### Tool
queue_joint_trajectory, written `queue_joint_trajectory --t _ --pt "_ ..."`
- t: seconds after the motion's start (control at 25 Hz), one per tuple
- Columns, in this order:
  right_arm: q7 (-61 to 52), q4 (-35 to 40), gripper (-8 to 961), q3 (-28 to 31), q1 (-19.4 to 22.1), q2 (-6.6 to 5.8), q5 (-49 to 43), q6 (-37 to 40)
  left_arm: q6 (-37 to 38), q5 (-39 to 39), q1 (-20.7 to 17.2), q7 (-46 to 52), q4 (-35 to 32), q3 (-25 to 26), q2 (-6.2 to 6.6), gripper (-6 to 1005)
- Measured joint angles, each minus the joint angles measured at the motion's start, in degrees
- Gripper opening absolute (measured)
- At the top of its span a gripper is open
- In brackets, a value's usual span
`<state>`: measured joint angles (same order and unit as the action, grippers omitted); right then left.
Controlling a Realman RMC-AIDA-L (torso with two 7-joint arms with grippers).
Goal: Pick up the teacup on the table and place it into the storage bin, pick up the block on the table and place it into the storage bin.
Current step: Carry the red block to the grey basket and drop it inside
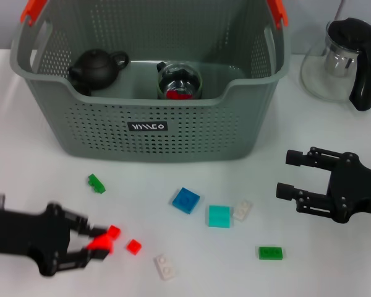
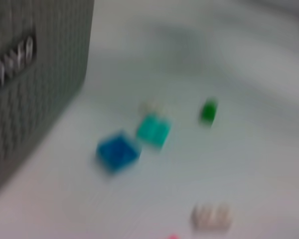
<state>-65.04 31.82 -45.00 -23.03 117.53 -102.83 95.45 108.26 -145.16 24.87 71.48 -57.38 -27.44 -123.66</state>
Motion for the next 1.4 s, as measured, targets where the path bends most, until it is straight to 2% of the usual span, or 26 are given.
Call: queue_joint_trajectory --t 0.2,0.36,0.6,0.76,0.84,0.88,1.0,1.12,1.24,1.4 --pt "0.00 0.00 741 -0.02 0.01 -0.03 0.00 0.16 9.43 12.13 2.65 -0.05 2.52 4.90 2.13 305" --pt "0.00 -0.06 741 -0.06 0.12 0.04 0.00 0.30 9.71 22.49 5.76 3.32 7.48 3.29 3.06 304" --pt "0.30 -0.09 739 -0.03 0.34 0.13 0.00 0.36 7.33 38.40 10.68 8.93 10.53 3.13 3.26 302" --pt "0.37 -0.09 738 0.00 0.35 0.16 0.00 0.43 0.05 45.69 14.22 18.33 8.09 2.59 4.21 301" --pt "0.21 -0.08 737 0.00 0.35 0.16 0.00 0.55 -4.46 45.43 15.86 23.43 5.78 0.96 5.23 300" --pt "0.12 -0.07 736 0.00 0.34 0.15 0.01 0.64 -8.81 43.90 16.93 28.07 3.93 -1.59 6.16 300" --pt "0.05 0.03 735 0.00 0.30 0.16 0.01 0.79 -15.26 37.79 19.21 35.60 0.38 -6.10 7.56 299" --pt "0.06 0.09 734 0.00 0.30 0.28 0.02 0.80 -20.80 22.02 23.42 45.11 -4.10 -12.56 8.46 298" --pt "0.19 -0.03 734 0.00 0.11 0.30 0.02 0.56 -24.41 11.26 26.28 50.80 -4.58 -18.45 8.43 298" --pt "0.24 -0.03 734 0.00 -0.06 0.37 0.02 0.34 -31.45 1.80 28.89 56.29 -2.57 -28.58 6.49 304"
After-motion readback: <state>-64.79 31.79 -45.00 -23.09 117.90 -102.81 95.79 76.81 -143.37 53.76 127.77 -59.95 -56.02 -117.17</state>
